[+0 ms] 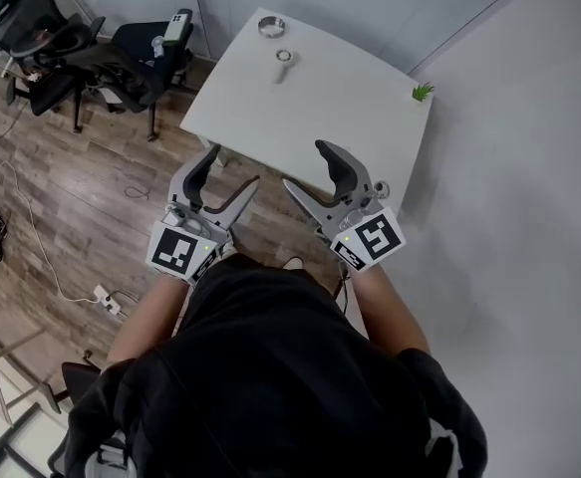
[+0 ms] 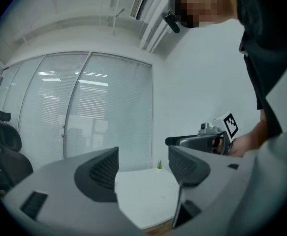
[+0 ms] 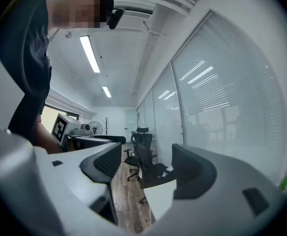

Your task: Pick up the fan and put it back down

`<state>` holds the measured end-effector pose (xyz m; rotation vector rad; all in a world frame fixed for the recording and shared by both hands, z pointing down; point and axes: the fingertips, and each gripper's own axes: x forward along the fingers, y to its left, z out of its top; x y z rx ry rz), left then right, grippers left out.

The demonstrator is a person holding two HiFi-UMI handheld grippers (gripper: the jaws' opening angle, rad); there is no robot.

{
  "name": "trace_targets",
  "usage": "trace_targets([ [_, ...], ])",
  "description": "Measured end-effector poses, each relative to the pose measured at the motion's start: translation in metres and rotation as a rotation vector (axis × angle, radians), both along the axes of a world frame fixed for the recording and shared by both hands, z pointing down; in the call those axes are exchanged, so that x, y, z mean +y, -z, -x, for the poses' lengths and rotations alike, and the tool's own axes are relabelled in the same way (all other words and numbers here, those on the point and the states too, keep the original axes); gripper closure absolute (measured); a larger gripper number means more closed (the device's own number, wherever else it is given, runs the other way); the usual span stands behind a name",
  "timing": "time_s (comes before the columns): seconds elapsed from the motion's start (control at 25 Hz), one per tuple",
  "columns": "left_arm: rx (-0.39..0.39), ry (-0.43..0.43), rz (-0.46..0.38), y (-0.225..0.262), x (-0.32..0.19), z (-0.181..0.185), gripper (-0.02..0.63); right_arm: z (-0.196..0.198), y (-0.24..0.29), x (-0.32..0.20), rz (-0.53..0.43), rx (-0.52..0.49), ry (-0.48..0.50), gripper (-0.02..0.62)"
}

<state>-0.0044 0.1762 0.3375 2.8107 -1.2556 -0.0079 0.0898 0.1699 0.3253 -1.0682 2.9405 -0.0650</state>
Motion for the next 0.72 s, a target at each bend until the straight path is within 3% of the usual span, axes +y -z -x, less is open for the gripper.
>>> trace_targets([
  [0.4, 0.008, -0.098, 0.005, -0.001, -0.065, 0.068, 0.288, 0.070, -0.002, -0.058, 0.010, 0.017, -0.095, 0.282],
  [0.72, 0.021, -0.159, 0.017, -0.010, -0.099, 0.103, 0.290, 0.100, -0.009, -0.081, 0.025, 0.028, -0.174, 0.282],
])
